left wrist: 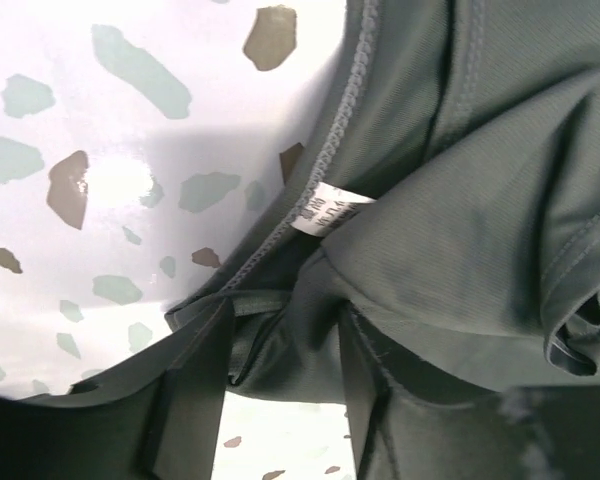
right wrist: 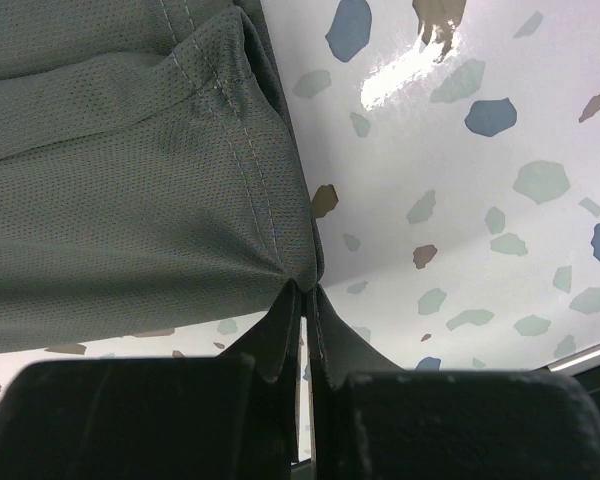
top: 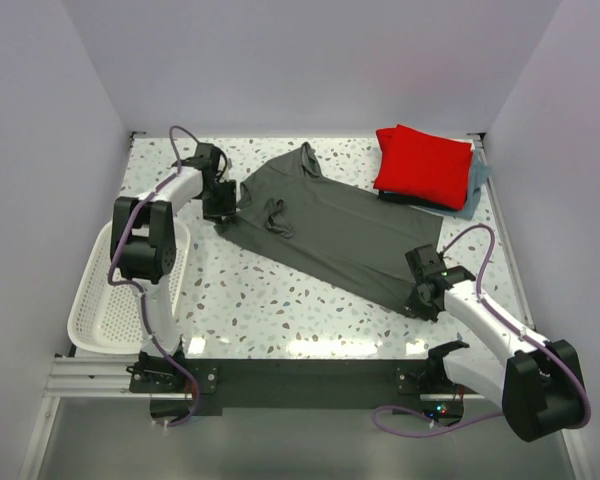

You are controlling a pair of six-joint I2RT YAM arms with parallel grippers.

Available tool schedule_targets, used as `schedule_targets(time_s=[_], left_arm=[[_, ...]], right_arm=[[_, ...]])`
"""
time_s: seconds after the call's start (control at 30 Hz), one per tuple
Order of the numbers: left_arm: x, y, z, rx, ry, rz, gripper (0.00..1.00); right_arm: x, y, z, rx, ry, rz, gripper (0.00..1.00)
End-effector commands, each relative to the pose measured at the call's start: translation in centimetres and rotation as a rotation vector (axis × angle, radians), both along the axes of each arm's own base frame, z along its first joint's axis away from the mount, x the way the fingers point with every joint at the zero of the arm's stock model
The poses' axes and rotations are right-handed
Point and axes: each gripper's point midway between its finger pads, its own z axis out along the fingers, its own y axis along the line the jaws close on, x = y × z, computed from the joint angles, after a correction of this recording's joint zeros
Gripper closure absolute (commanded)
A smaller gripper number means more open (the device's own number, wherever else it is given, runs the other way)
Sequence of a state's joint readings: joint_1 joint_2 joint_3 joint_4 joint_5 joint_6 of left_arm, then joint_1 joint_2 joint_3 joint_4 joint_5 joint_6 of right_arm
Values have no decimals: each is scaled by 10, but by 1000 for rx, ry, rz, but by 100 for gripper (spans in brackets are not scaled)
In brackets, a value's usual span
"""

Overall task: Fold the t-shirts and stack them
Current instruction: Fold the tshirt

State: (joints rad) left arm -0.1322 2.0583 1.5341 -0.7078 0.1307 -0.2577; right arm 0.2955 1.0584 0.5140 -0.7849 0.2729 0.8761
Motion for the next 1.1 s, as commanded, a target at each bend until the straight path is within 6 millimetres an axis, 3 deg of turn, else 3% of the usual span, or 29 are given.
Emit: schedule_targets(time_s=[0.0,0.23,0.37,0.53,0.77,0.9,1.07], left_arm=[[11,12,16,55,-51,13,48],[12,10,27,46,-99,24,46],[9,19,21,86,-84,48,46],[13,22,31,98,-117,70,48],[-1,32,21,144,-81,105,50],[-1,38,31,170,-115,143,53],[-2,30,19,130,-81,120,53]], right_arm=[[3,-7,7,-41,-10,-28,100],[3,-11,7,-62,-3,-42,100],[2,-11,8,-62,-3,-48,100],[2,-11,9,-59,-11,-51,100],[3,-11,9,-57,-14,-49,100],[4,-10,9,-52,-24,-48,100],[4,-10,8,-52,-22,-45,100]])
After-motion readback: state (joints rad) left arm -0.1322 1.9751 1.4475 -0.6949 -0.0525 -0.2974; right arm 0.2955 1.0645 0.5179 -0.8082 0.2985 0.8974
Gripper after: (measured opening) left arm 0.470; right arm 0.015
